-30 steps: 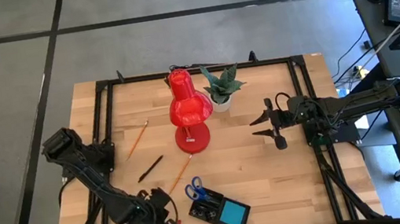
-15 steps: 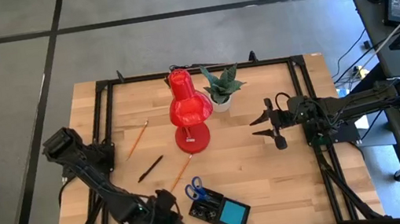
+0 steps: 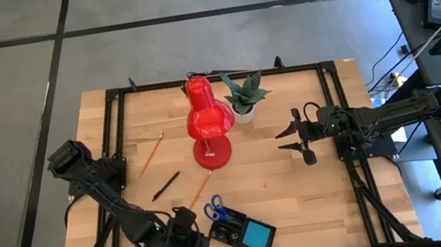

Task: Pick and place office supplies into organizer
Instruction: Put the red eraser into the black desk organizer

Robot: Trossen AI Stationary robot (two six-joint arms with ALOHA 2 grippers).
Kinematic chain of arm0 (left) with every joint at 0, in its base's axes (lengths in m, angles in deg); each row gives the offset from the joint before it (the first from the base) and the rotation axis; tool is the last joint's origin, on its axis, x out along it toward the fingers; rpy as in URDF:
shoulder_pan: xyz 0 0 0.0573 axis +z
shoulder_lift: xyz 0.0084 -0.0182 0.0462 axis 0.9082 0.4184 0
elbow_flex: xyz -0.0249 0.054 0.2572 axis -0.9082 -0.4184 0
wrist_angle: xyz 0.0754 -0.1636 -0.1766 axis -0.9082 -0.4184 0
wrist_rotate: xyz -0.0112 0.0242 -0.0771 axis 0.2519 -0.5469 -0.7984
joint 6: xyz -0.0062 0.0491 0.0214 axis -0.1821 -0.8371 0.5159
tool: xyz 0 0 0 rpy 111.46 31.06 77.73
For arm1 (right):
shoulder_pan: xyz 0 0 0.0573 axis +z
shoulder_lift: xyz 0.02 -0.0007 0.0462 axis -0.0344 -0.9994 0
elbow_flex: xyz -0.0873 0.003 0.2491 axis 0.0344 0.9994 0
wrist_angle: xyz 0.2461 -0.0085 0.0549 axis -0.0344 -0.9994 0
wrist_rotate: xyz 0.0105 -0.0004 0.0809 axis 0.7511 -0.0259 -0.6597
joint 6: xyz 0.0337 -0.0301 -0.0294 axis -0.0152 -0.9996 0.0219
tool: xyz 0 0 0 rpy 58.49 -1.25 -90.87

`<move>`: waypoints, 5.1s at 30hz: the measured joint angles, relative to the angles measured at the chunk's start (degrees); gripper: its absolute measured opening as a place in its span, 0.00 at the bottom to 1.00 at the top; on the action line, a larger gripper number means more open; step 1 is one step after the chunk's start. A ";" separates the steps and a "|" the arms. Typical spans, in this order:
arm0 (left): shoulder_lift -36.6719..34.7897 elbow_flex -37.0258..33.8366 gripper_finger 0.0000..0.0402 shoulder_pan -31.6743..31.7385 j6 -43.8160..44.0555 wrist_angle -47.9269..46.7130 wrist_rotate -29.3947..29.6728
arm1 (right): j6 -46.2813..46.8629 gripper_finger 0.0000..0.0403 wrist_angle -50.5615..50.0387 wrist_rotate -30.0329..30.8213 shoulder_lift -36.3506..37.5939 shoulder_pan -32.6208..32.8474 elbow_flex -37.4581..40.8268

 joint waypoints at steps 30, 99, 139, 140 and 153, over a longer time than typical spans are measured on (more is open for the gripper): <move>16.60 22.51 0.32 2.86 21.84 -26.84 -28.00 | -1.31 0.41 0.87 0.00 0.00 0.00 0.00; 25.00 21.38 0.23 9.46 16.96 -25.90 -37.35 | -2.80 0.41 -0.46 0.00 0.00 0.00 0.00; 23.02 24.92 0.04 -7.61 -10.83 -32.07 35.55 | -1.08 0.41 -0.35 -0.02 0.00 0.00 0.00; 23.51 24.92 0.04 -7.54 -11.03 -31.98 36.09 | -0.91 0.41 -0.34 -0.01 0.01 0.00 0.00; 28.77 24.92 0.04 -7.31 -13.14 -25.75 42.33 | -0.87 0.41 1.23 -0.02 0.02 0.00 0.00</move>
